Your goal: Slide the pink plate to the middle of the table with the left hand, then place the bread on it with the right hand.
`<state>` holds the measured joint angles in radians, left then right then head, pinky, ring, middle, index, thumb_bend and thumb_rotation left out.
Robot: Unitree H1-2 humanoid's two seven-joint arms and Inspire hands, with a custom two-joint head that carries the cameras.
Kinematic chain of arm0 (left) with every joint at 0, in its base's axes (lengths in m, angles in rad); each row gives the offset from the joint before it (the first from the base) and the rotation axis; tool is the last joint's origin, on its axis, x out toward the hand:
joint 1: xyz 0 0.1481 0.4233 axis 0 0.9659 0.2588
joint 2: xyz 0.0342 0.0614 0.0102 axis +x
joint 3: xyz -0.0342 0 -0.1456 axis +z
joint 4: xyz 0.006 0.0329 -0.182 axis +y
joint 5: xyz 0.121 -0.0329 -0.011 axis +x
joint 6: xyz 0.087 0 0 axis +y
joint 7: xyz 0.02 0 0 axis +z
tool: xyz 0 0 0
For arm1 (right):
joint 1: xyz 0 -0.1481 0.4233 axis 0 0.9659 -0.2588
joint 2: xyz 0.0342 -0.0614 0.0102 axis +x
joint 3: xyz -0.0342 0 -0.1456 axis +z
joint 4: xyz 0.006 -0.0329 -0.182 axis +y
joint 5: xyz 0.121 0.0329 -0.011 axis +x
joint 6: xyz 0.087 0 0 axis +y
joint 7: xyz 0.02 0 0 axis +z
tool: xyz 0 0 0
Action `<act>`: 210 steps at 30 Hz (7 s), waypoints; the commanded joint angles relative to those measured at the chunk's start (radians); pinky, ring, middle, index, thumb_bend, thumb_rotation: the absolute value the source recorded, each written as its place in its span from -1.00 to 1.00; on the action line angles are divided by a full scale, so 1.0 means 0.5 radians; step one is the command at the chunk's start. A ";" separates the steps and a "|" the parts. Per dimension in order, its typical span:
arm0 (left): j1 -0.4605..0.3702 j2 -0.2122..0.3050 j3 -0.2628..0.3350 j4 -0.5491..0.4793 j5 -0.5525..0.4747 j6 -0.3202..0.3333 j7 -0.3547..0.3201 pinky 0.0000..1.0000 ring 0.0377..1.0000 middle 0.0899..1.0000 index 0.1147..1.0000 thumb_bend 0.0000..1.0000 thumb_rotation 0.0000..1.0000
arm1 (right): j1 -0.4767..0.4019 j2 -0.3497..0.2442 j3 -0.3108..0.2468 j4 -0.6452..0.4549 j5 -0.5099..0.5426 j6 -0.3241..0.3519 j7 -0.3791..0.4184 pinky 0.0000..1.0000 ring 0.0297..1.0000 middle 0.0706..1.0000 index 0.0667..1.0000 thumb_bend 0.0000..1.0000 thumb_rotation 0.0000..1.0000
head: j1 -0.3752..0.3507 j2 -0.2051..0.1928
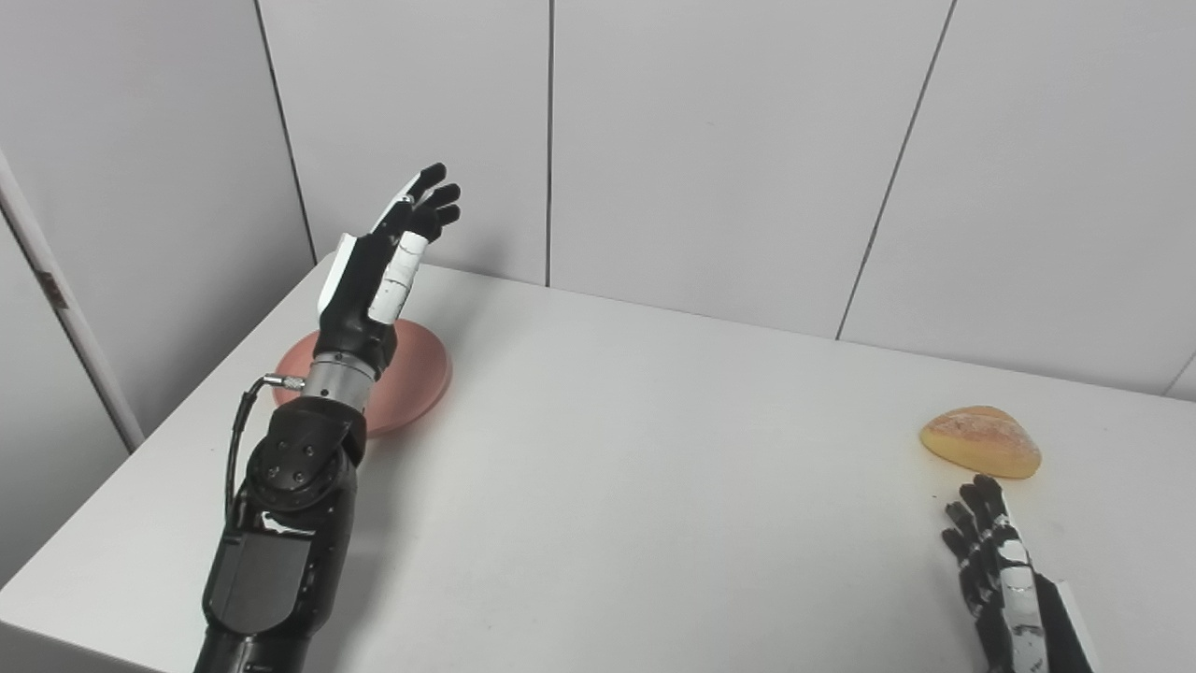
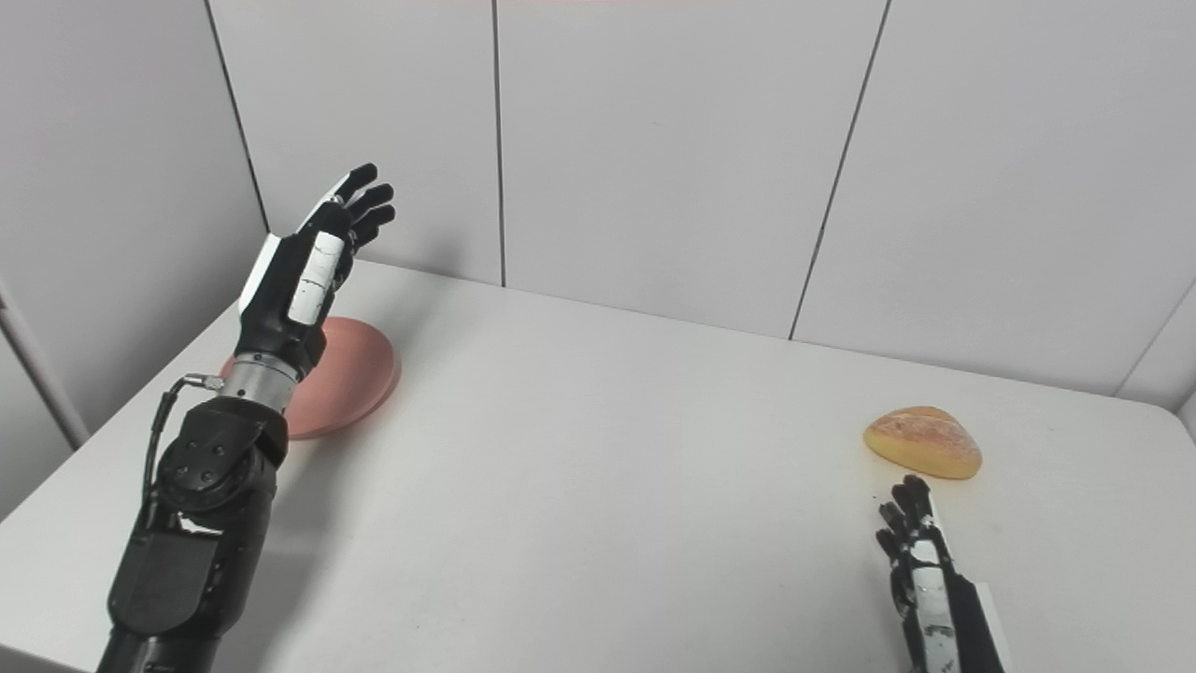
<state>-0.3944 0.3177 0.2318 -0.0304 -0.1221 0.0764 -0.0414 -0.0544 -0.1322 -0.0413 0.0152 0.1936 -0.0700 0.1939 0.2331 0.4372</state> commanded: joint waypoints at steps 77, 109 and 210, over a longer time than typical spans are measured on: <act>-0.245 0.478 0.070 1.469 -0.164 -0.571 -0.274 0.68 0.72 0.74 0.83 0.70 0.51 | 0.130 -0.003 -0.015 -0.194 0.081 0.178 -0.005 0.98 0.93 0.96 0.98 0.54 0.79 | -0.050 0.087; -0.305 0.389 0.129 1.256 -0.206 -0.475 -0.197 0.66 0.71 0.71 0.82 0.67 0.53 | 0.129 -0.076 -0.039 -0.145 0.155 0.192 0.058 1.00 0.98 1.00 1.00 0.51 0.81 | 0.078 0.017; -0.189 0.003 0.004 1.191 -0.299 -0.373 -0.214 0.68 0.72 0.69 0.83 0.85 0.47 | 0.111 -0.118 -0.019 -0.304 0.199 0.379 0.046 0.97 0.92 0.97 1.00 0.49 0.64 | 0.058 0.246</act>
<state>-0.4546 0.3080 0.2385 0.6063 -0.2675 -0.1076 -0.1389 0.0229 -0.1889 -0.0507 -0.1170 0.2943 0.1080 0.2137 0.2623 0.5599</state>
